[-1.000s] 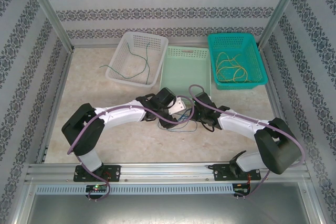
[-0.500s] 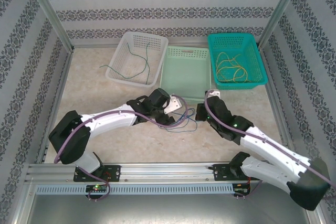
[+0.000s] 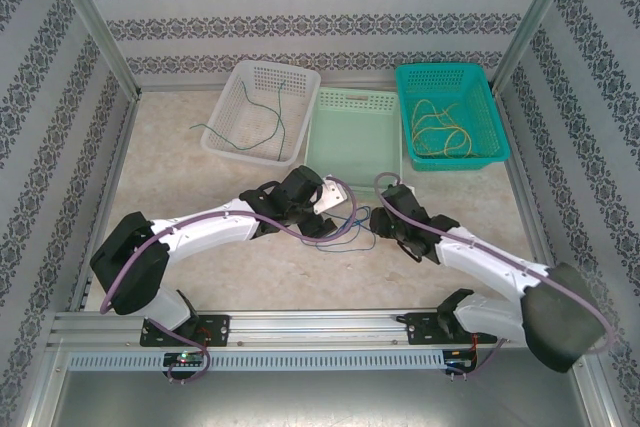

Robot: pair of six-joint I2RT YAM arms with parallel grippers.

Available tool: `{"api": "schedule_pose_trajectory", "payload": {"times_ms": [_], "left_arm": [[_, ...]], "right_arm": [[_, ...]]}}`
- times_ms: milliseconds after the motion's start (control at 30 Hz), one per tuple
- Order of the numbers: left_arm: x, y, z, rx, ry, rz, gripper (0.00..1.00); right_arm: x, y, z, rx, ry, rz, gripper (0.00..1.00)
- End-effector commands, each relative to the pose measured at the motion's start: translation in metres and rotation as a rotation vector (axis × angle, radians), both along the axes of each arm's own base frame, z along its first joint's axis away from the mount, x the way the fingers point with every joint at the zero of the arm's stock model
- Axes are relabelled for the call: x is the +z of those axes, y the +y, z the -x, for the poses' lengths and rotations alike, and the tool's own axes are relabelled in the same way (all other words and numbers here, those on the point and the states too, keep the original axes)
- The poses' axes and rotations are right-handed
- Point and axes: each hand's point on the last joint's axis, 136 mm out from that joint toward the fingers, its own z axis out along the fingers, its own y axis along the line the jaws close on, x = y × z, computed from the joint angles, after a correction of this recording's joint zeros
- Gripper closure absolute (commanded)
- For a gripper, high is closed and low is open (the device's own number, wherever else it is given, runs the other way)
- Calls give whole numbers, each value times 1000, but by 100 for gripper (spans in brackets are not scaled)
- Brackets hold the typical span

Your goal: Untangle the cables

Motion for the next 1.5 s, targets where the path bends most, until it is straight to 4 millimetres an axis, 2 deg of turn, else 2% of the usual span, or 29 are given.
{"api": "schedule_pose_trajectory", "payload": {"times_ms": [0,100,400,600,733,800,900,967,1067,1300,1467], "left_arm": [[-1,0,-1,25,-8,4,21],[-2,2,-1,30,-7,3,21],[-4,0,-1,23,0,7,21],[-4,2,-1,31,-2,1,21],[-5,4,-1,34,0,4,20],[-5,3,-1,33,0,4,20],[-5,4,-2,36,-2,1,20],[-6,5,-2,39,1,0,20],[-8,6,-1,41,7,-2,20],[-7,2,0,33,18,21,20],[-2,-5,1,11,20,44,20]], "right_arm": [[7,22,-13,31,-21,-76,59],[4,27,-13,46,-15,-77,58],[-4,24,-26,18,6,-21,55],[-15,42,-30,31,79,-78,57],[-23,44,-32,20,101,-64,59],[-23,44,-36,14,96,-54,62],[-22,43,-41,11,83,-29,76],[-19,41,-43,12,67,-1,90],[-7,39,-42,24,23,50,100],[32,30,-29,26,-121,56,100],[68,23,-24,31,-228,18,100]]}}
